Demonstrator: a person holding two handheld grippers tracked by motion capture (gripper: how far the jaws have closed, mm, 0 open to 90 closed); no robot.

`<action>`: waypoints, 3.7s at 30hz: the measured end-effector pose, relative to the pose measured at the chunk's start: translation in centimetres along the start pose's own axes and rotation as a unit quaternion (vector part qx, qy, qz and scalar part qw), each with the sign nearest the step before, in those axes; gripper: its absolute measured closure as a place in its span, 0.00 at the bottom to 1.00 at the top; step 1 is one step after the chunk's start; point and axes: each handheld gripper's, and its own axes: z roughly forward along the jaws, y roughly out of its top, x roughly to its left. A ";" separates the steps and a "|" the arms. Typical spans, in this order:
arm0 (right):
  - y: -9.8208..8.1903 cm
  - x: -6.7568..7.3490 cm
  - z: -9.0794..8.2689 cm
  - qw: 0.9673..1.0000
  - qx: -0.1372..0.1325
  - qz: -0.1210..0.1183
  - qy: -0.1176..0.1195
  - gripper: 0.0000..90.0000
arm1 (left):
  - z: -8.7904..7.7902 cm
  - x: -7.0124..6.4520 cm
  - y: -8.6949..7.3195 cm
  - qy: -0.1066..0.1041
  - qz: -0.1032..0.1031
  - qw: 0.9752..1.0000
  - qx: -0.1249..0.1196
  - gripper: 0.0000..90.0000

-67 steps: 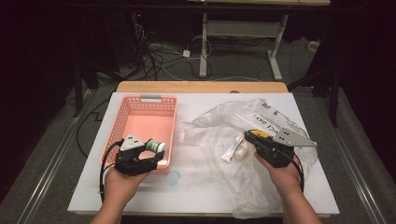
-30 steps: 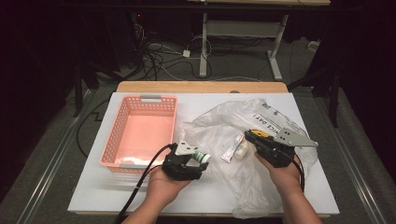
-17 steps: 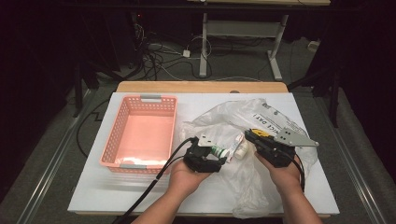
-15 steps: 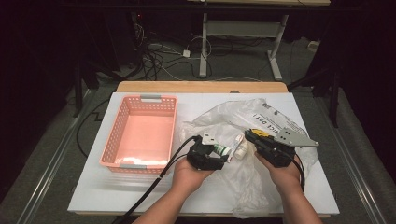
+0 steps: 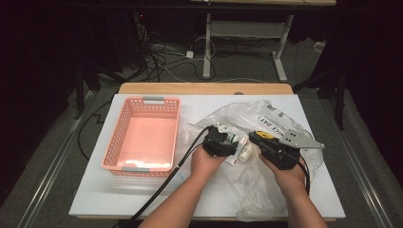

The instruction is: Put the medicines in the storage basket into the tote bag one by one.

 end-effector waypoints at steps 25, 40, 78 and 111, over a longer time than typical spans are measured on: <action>-0.2 0.3 0.2 1.000 0.009 -0.005 0.001 1.00 | -6.0 -1.3 -4.4 -0.031 0.029 0.999 -0.004 0.34; -0.4 0.6 0.4 1.000 0.018 -0.013 0.000 1.00 | -6.1 -1.0 -8.0 -0.060 -0.003 0.997 0.043 0.15; -1.3 0.7 -1.9 0.999 0.024 0.000 -0.021 1.00 | -9.3 -1.6 -7.9 -0.066 0.050 0.993 -0.086 0.99; -0.8 1.0 -2.3 0.999 0.001 -0.006 -0.032 1.00 | -12.4 -0.7 -6.8 -0.050 0.024 0.985 -0.164 0.98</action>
